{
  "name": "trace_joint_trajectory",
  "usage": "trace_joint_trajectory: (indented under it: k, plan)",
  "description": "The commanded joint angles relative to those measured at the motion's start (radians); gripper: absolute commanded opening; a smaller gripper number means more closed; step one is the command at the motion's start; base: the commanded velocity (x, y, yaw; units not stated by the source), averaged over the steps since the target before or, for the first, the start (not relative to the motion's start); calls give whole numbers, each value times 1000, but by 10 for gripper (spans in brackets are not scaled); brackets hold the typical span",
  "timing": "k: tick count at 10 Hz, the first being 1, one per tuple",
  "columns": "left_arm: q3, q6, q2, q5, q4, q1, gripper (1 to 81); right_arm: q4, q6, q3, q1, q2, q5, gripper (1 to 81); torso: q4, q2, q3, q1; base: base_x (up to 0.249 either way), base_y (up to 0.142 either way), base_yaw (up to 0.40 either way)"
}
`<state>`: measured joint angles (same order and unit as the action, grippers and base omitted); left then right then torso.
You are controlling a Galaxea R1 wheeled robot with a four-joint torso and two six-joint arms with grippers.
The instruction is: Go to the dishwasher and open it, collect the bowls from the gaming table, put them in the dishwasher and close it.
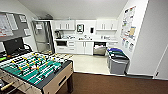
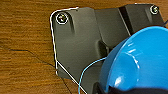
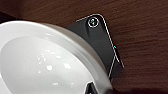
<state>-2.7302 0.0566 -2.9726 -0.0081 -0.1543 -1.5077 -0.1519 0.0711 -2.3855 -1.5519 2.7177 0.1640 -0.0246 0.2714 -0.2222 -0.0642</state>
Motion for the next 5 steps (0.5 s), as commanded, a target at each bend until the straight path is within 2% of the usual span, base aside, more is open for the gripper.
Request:
trace_joint_trajectory:
  k: [1,5]
  plan:
    - [0,0,6,50,-8,51,10,12,-2,3,43,-23,-43,10,0,0,0,0,135,0,0]
    - [0,0,7,50,-8,51,10,12,-2,3,43,-23,-44,10,0,0,0,0,135,0,0]
